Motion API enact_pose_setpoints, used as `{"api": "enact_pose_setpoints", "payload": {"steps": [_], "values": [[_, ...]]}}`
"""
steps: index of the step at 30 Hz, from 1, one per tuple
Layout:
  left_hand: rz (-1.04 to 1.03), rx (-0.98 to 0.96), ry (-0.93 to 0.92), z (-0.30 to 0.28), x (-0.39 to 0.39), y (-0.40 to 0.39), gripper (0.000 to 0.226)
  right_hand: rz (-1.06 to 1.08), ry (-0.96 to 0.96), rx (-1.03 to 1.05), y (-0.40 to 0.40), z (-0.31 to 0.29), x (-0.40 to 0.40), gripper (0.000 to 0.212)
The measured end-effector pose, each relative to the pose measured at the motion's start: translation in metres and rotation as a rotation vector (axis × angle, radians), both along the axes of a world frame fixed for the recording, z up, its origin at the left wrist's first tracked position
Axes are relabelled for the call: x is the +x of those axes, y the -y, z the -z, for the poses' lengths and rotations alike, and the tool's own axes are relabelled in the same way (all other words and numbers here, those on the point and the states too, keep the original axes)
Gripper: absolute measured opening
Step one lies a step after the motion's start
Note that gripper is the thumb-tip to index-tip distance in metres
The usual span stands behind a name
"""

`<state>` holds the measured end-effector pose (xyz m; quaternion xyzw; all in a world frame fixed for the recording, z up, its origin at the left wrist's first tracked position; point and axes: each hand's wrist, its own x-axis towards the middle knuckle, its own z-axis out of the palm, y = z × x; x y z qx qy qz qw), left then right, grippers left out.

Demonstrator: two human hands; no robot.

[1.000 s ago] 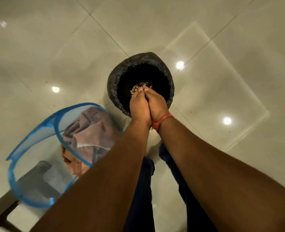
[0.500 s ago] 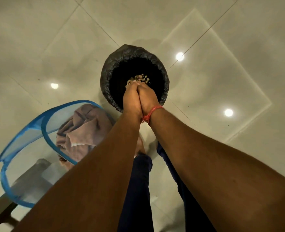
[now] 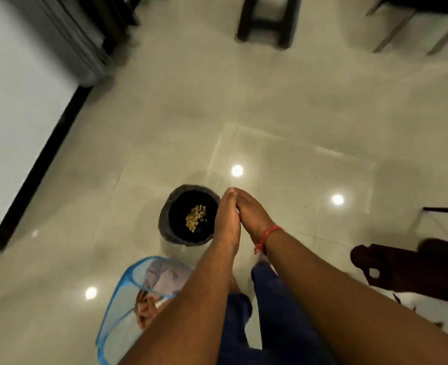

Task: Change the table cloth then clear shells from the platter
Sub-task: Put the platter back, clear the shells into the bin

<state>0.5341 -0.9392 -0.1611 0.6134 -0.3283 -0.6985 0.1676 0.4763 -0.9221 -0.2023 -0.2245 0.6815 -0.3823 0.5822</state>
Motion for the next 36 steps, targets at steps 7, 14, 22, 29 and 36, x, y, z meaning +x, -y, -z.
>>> {"api": "enact_pose_setpoints", "payload": {"steps": [7, 14, 22, 29, 36], "values": [[0.699, -0.260, -0.192, -0.099, -0.124, -0.130, 0.027, 0.562, -0.112, -0.127, -0.178, -0.127, -0.121, 0.029], [1.172, -0.355, -0.352, -0.149, -0.186, -0.351, 0.030, 1.017, -0.294, -0.183, -0.426, -0.192, -0.141, 0.030], [1.525, -0.365, -0.411, -0.160, -0.157, -0.605, 0.040, 1.215, -0.337, -0.135, -0.693, -0.180, -0.101, 0.041], [1.738, -0.412, -0.308, -0.152, -0.132, -0.716, 0.061, 1.343, -0.306, -0.148, -0.806, -0.183, -0.050, 0.034], [1.791, -0.383, -0.293, -0.141, -0.160, -0.762, 0.045, 1.352, -0.316, -0.065, -0.851, -0.169, -0.076, 0.031]]}}
